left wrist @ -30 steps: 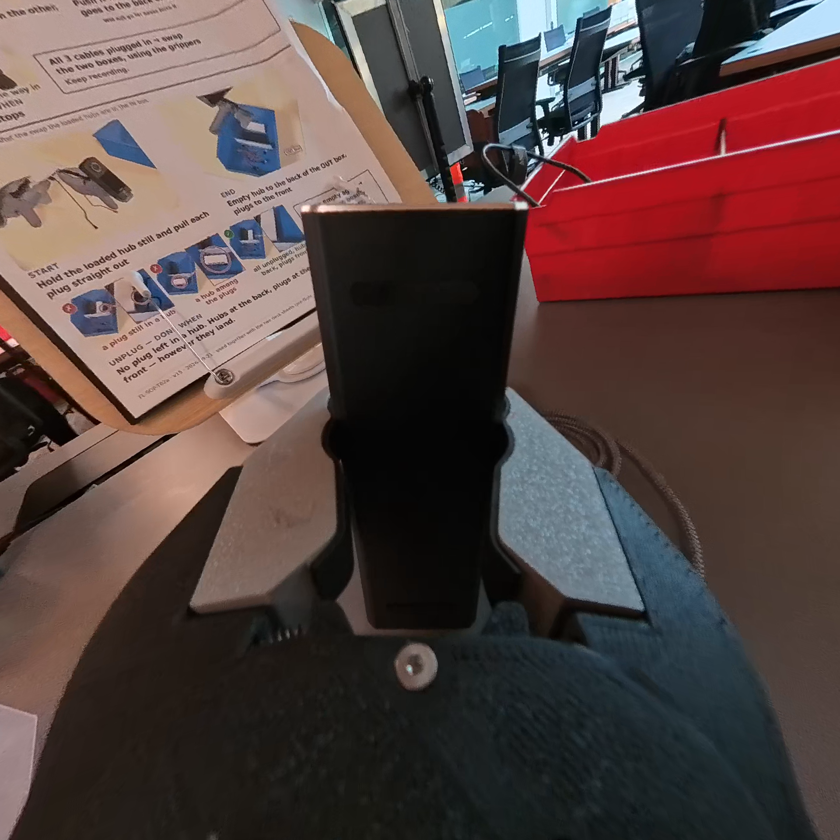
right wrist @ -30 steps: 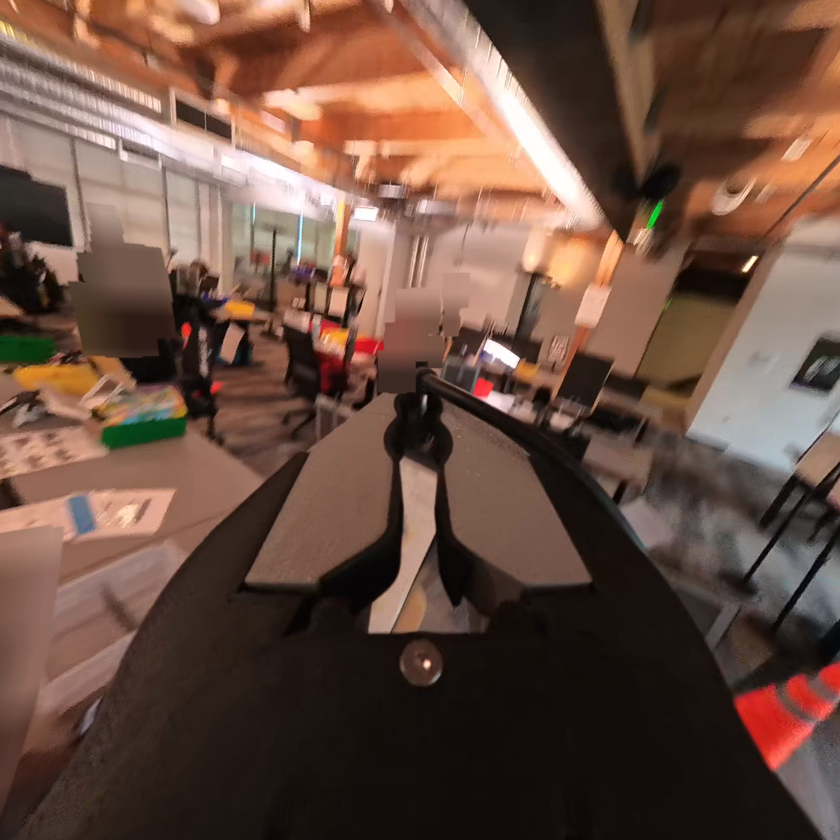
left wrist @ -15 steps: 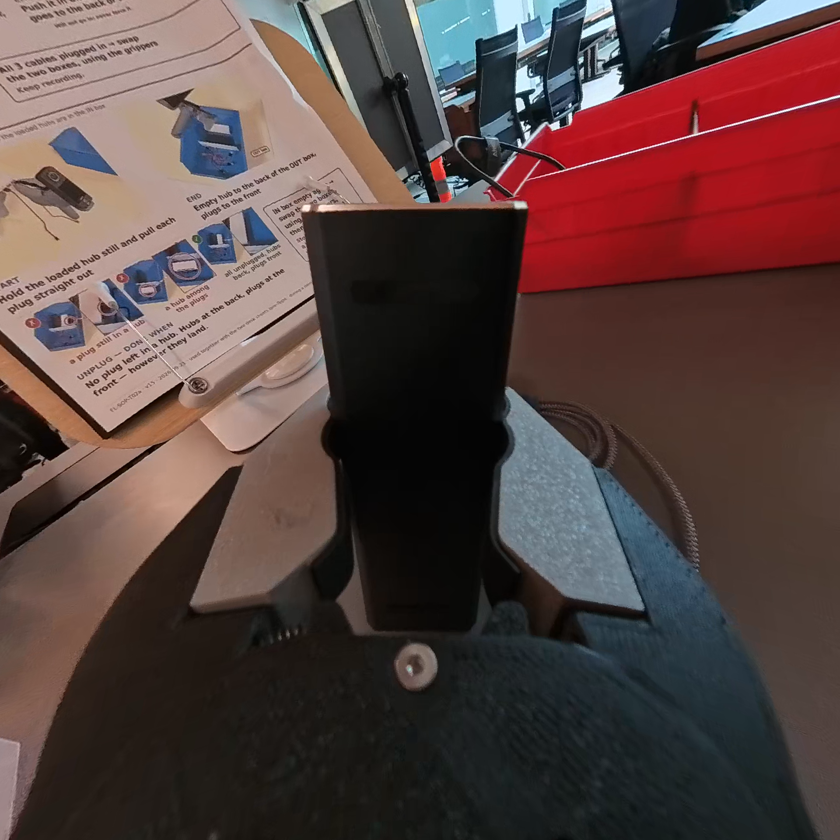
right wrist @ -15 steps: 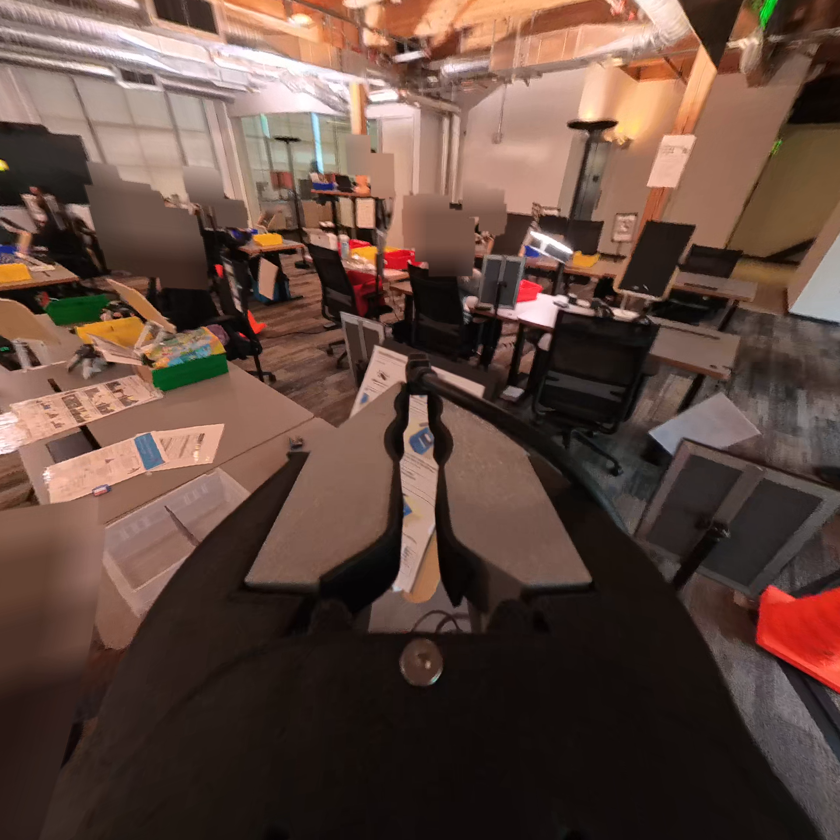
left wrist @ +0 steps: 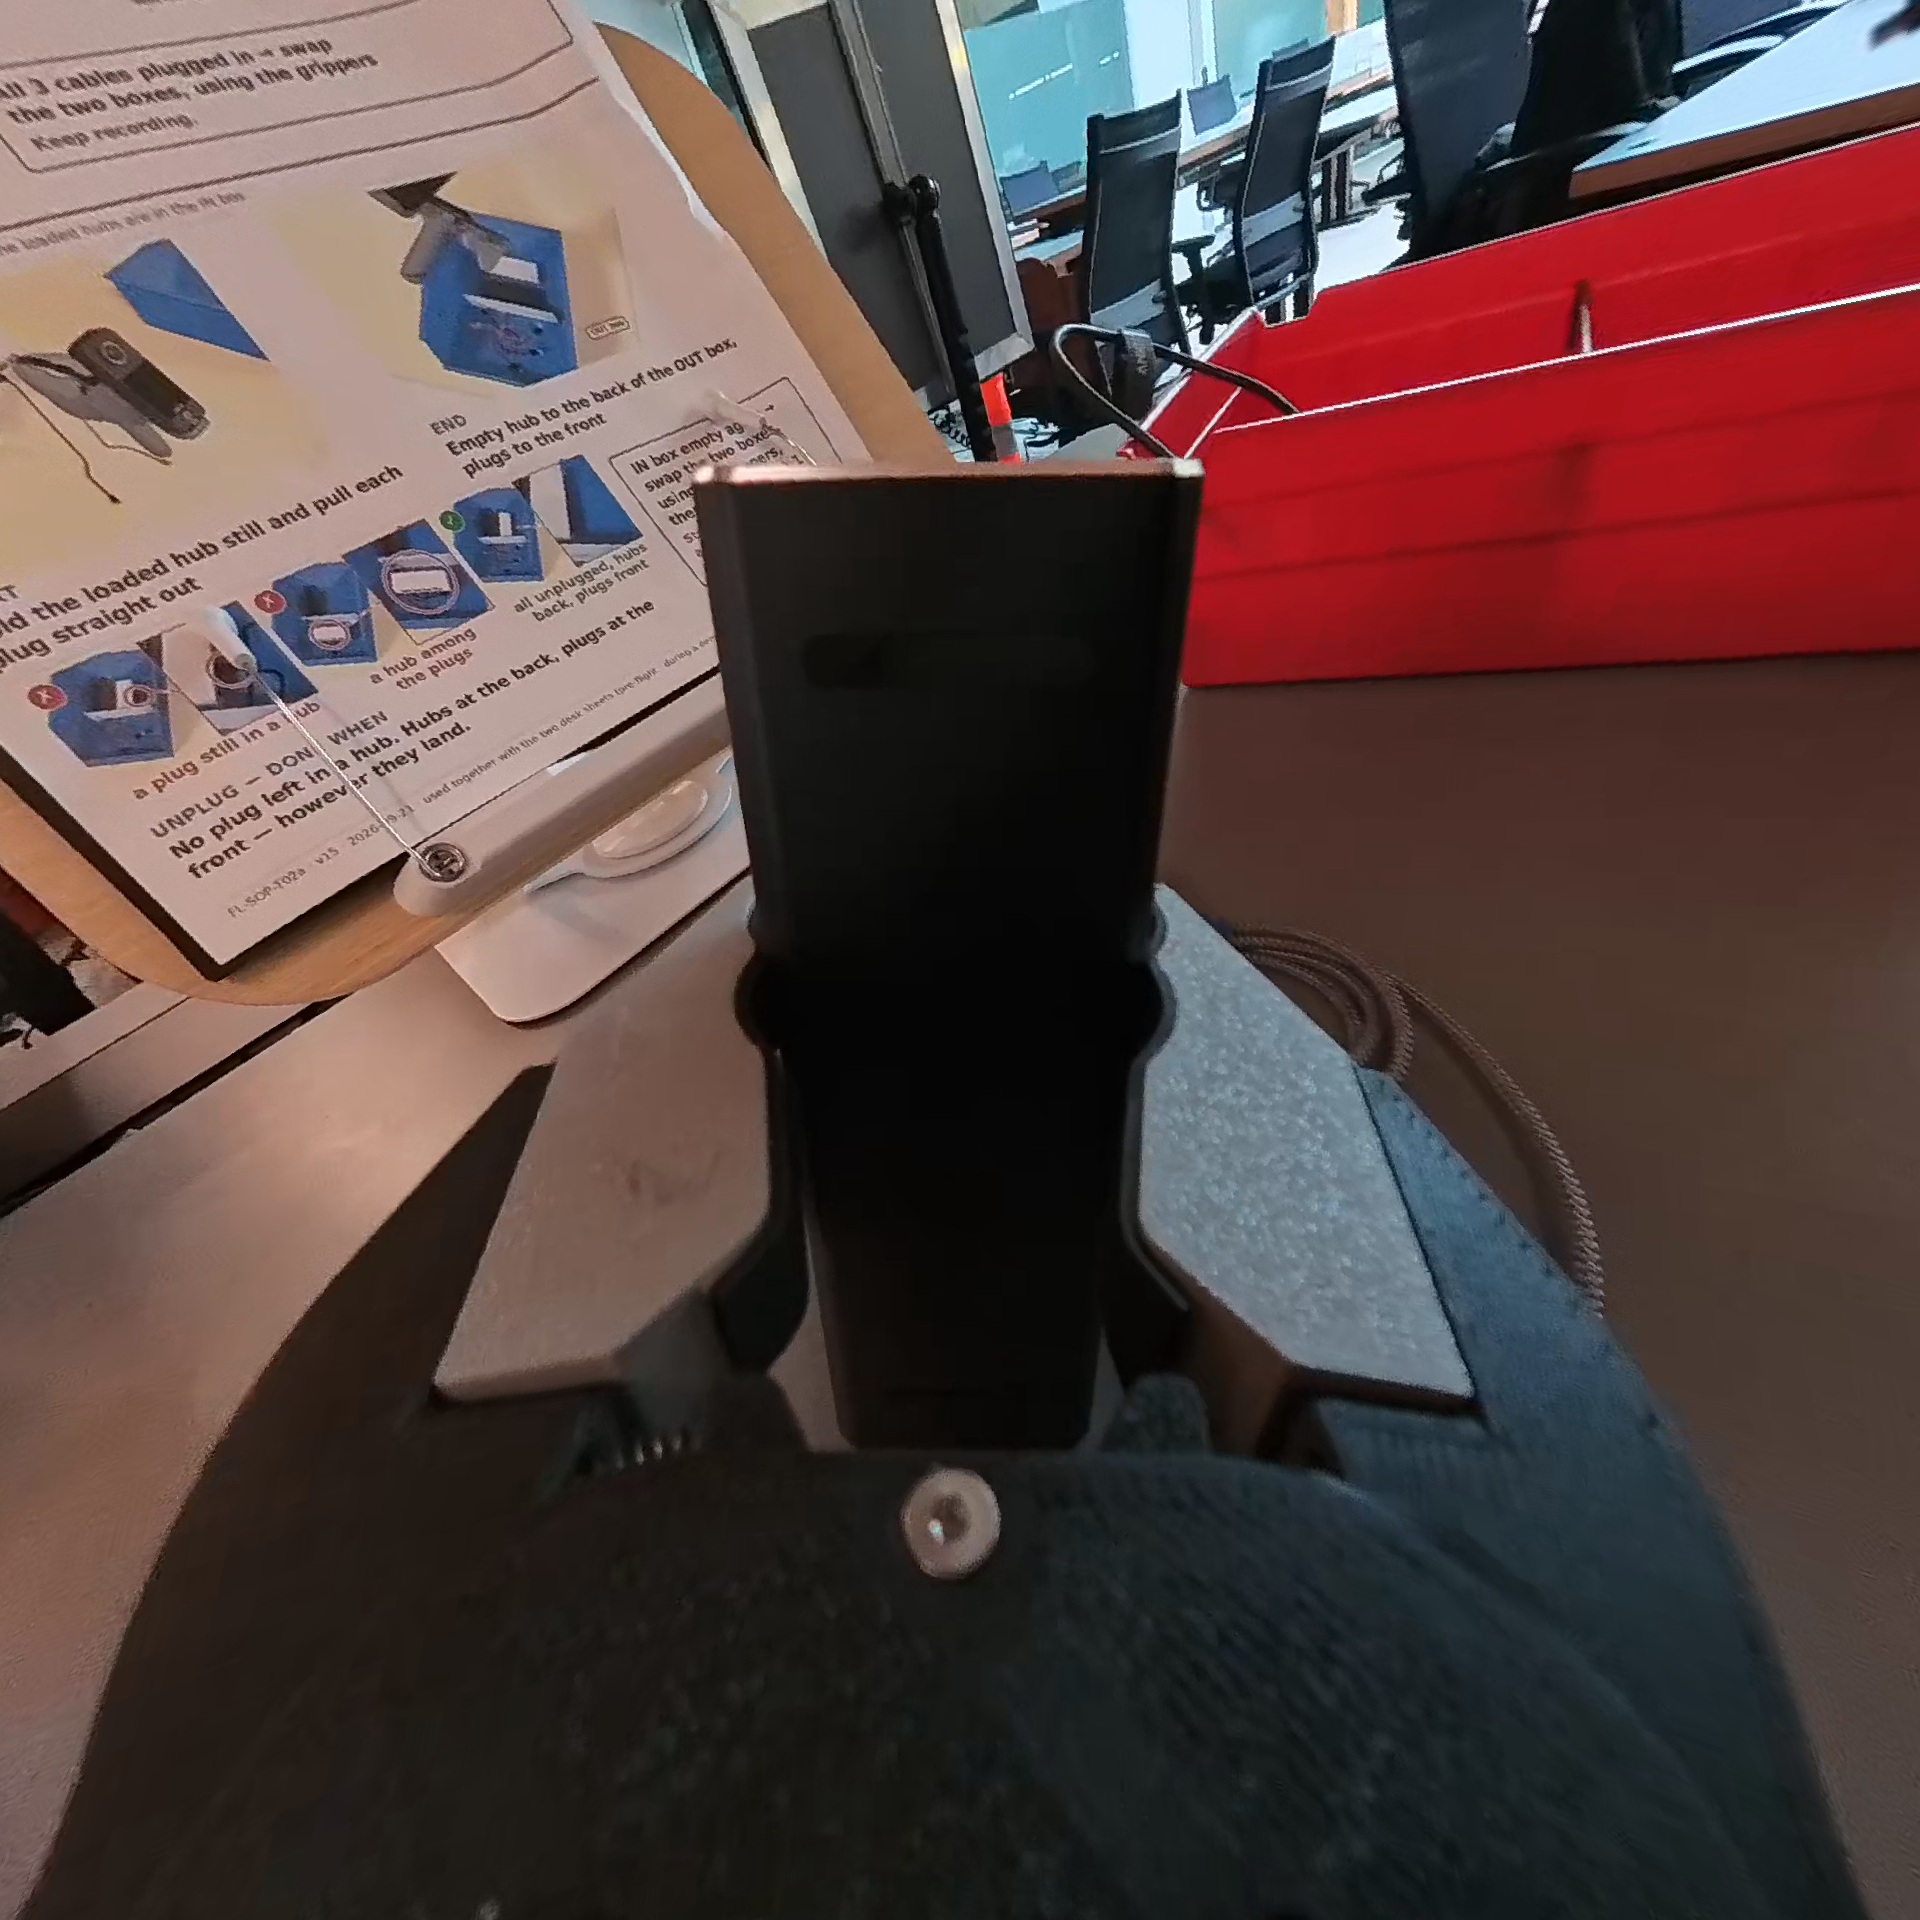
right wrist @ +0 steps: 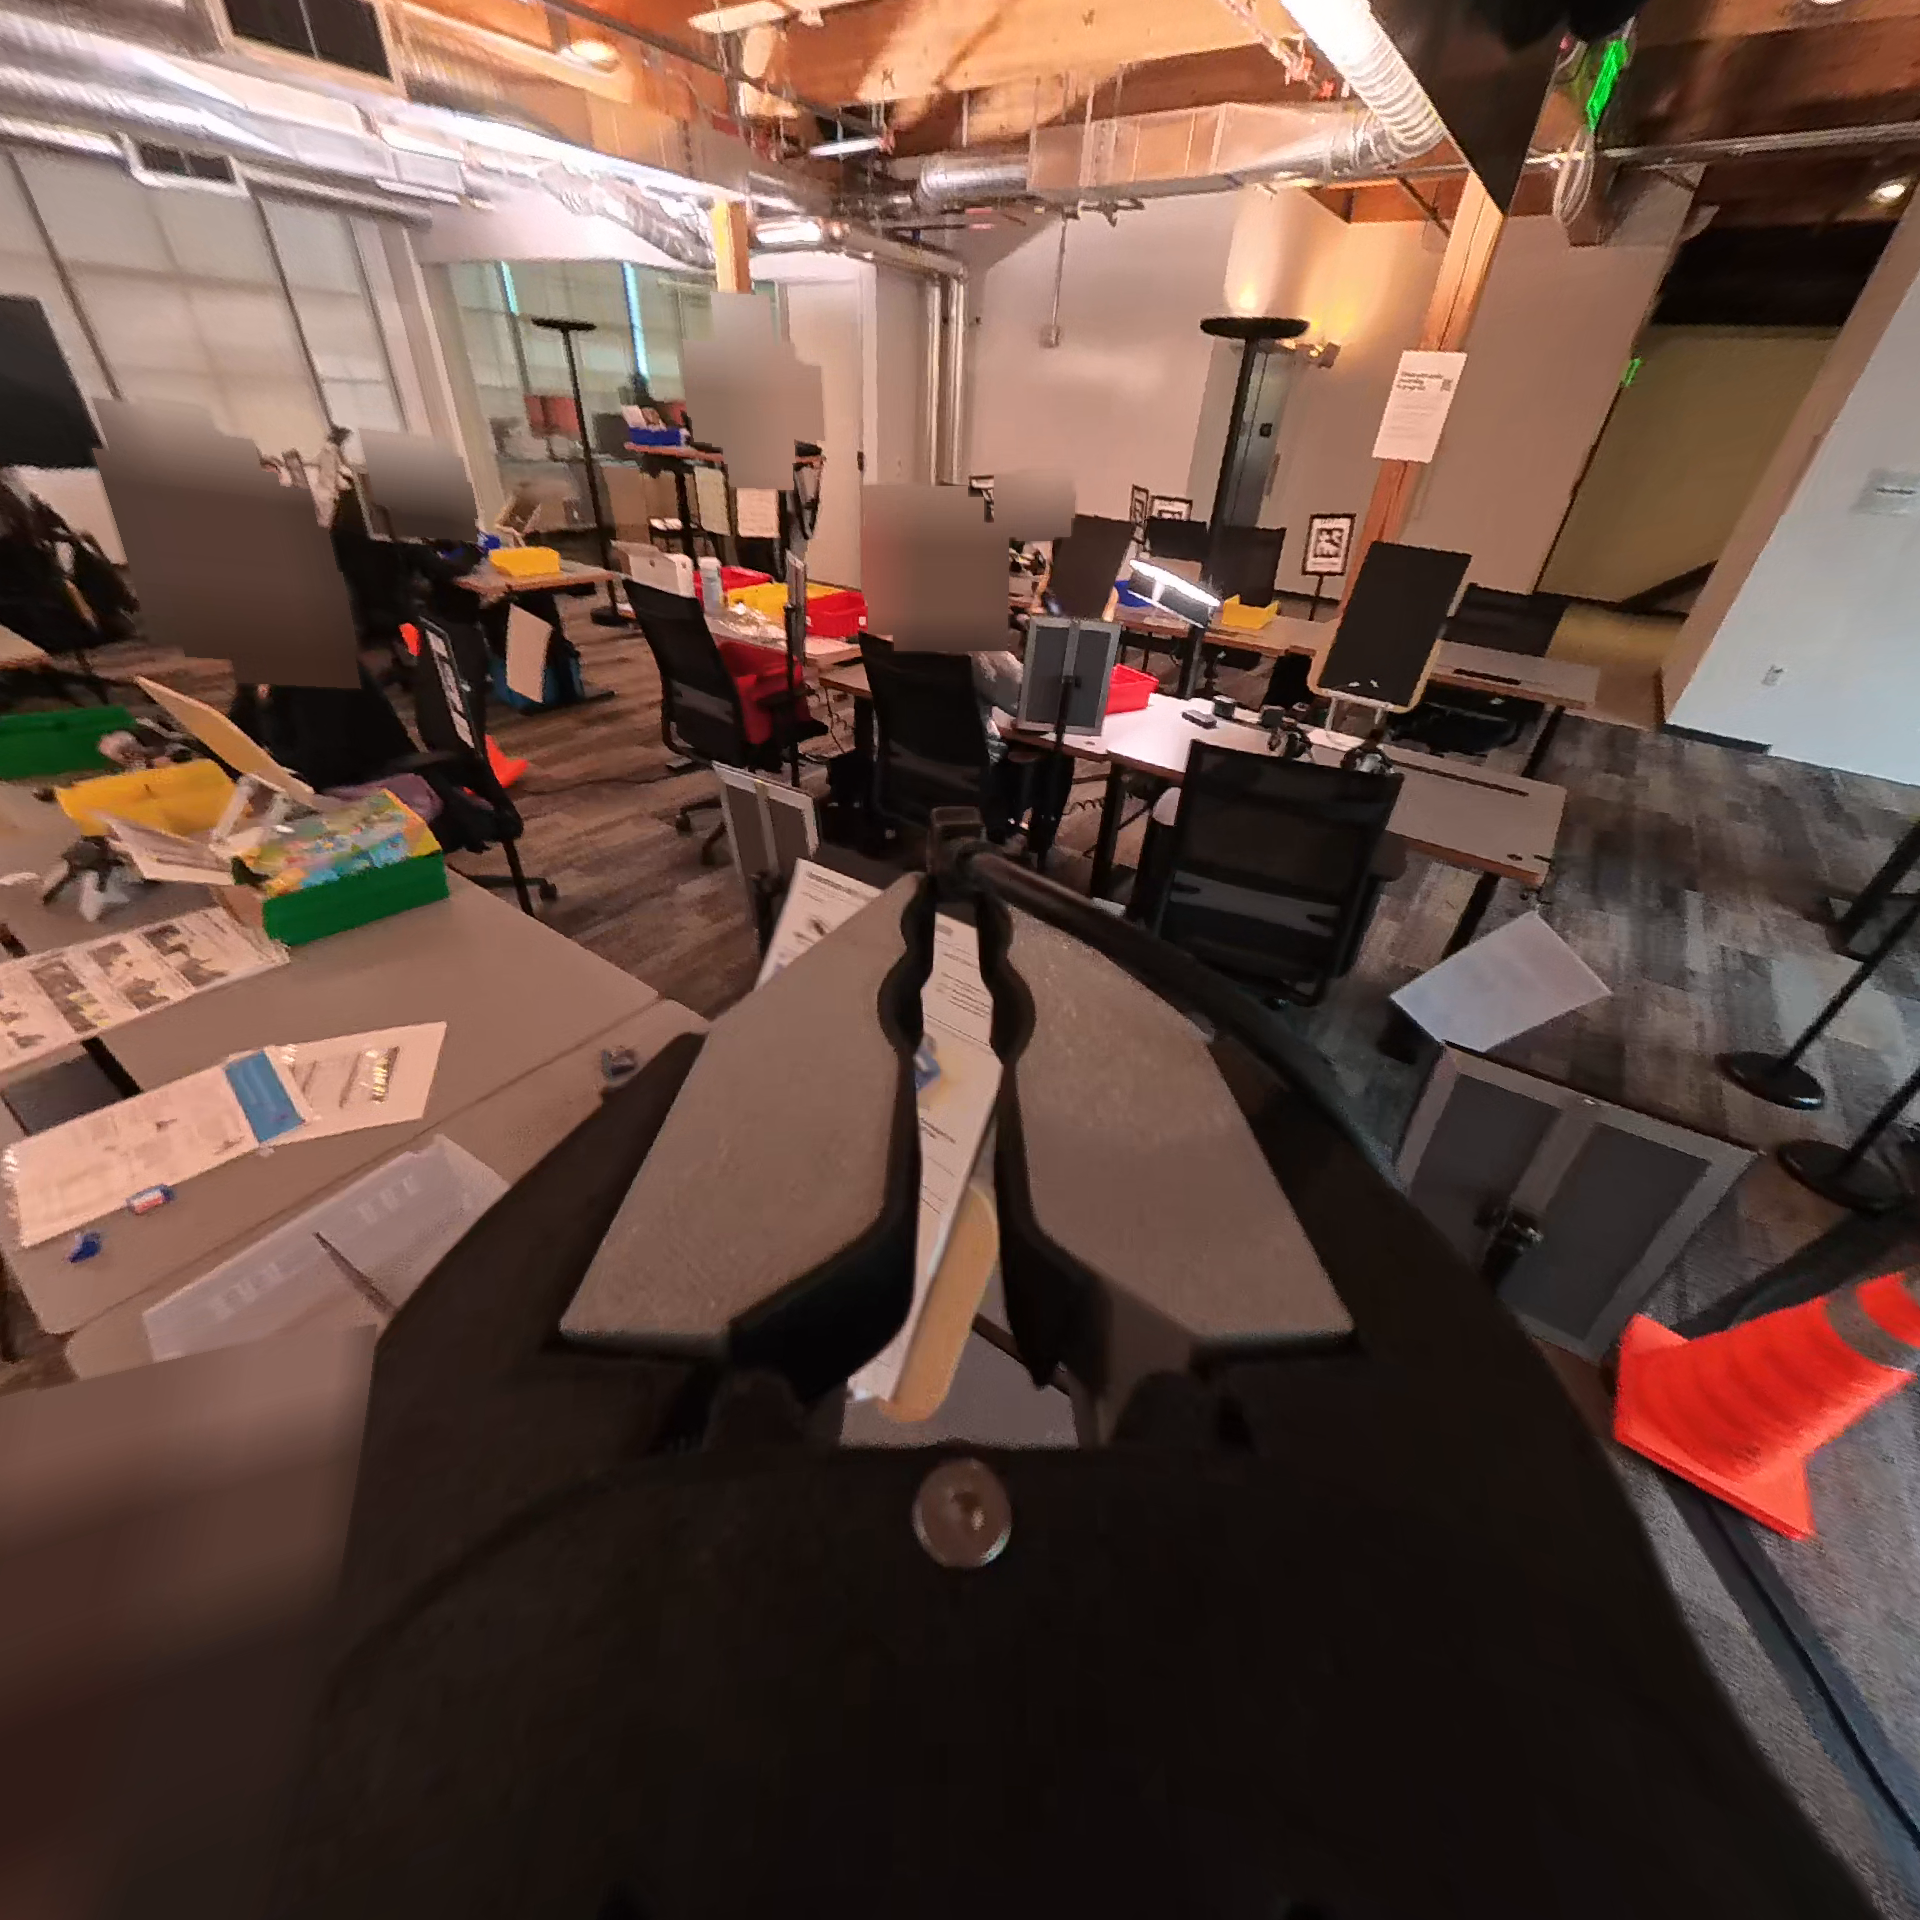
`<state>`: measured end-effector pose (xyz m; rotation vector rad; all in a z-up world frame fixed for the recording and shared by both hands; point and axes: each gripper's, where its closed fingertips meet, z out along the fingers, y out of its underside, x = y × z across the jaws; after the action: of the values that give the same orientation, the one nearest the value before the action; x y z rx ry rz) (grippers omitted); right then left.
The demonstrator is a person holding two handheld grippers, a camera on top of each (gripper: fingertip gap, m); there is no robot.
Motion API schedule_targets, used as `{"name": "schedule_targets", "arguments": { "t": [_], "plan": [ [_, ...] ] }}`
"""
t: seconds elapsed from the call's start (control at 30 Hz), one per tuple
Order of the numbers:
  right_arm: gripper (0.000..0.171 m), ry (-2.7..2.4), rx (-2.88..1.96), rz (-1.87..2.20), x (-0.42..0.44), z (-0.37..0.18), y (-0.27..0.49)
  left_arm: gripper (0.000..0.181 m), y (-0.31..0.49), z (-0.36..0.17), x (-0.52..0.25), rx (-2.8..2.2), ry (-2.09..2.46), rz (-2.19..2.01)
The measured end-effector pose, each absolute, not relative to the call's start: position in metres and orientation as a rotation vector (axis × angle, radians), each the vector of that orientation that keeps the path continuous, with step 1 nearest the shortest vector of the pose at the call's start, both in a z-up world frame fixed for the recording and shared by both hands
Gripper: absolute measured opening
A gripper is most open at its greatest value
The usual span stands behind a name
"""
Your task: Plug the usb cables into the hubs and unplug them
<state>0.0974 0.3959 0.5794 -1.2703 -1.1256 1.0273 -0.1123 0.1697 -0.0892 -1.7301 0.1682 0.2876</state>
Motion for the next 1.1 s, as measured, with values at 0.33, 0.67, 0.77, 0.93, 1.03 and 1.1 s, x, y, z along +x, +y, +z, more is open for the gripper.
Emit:
{"name": "schedule_targets", "arguments": {
  "t": [0.33,0.67,0.77,0.93,1.03,1.1],
  "plan": [
    [0.005,-1.368,-1.325,1.242,0.082,0.429,0.41,0.068,0.171,-0.088,-0.111,-1.705,0.185,0.258],
    [0.005,-1.912,-1.237,1.43,0.131,0.146,0.36,0.069,0.18,-0.086,-0.094,-1.664,0.313,0.119],
    [0.005,-2.082,-1.391,1.167,0.144,0.036,0.364,0.068,0.181,-0.068,-0.086,-1.594,0.336,0.057],
    [0.005,-2.202,-1.606,1.094,0.146,-0.068,0.348,0.068,0.19,-0.06,-0.081,-1.566,0.326,-0.005],
    [0.006,-2.195,-1.791,0.814,0.141,-0.119,0.36,0.068,0.193,-0.065,-0.074,-1.577,0.338,-0.035],
    [0.006,-2.181,-1.884,0.715,0.146,-0.131,0.36,0.068,0.192,-0.07,-0.072,-1.589,0.348,-0.037]
  ]
}}
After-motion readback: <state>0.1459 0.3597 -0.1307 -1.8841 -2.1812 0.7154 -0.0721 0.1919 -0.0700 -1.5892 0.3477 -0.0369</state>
